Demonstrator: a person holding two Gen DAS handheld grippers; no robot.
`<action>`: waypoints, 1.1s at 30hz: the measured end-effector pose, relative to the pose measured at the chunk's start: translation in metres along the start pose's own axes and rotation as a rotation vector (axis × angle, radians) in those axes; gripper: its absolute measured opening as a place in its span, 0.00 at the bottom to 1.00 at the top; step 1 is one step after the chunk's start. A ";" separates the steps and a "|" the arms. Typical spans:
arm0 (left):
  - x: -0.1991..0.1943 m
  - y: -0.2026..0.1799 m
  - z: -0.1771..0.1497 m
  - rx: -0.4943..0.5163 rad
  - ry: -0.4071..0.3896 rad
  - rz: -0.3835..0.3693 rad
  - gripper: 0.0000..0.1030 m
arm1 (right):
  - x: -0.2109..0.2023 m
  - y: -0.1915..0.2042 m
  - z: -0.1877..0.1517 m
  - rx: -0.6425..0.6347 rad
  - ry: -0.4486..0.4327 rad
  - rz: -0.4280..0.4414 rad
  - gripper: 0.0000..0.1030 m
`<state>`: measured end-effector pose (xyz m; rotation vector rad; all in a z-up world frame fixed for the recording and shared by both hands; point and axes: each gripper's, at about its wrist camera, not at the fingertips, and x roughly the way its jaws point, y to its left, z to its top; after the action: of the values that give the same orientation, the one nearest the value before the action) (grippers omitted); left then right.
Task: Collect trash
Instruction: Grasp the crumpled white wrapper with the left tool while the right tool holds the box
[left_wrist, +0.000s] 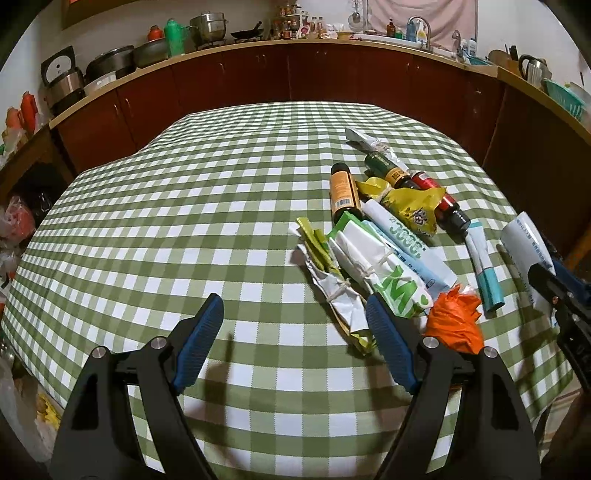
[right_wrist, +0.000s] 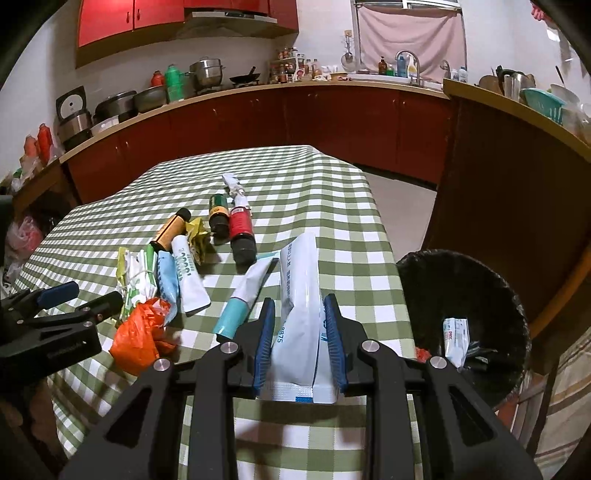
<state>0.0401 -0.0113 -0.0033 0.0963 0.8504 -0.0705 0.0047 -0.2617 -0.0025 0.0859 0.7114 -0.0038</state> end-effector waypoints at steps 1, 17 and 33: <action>-0.001 0.000 0.001 -0.003 -0.003 -0.003 0.76 | 0.000 -0.001 0.000 0.001 -0.001 -0.001 0.28; 0.007 0.004 -0.004 -0.012 0.028 0.028 0.76 | 0.001 -0.004 -0.002 0.001 0.002 0.000 0.28; 0.006 0.007 -0.004 -0.023 0.032 0.003 0.76 | -0.001 -0.005 -0.002 0.004 0.001 0.004 0.28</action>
<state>0.0421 -0.0036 -0.0101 0.0775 0.8829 -0.0562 0.0030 -0.2664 -0.0036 0.0915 0.7125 -0.0012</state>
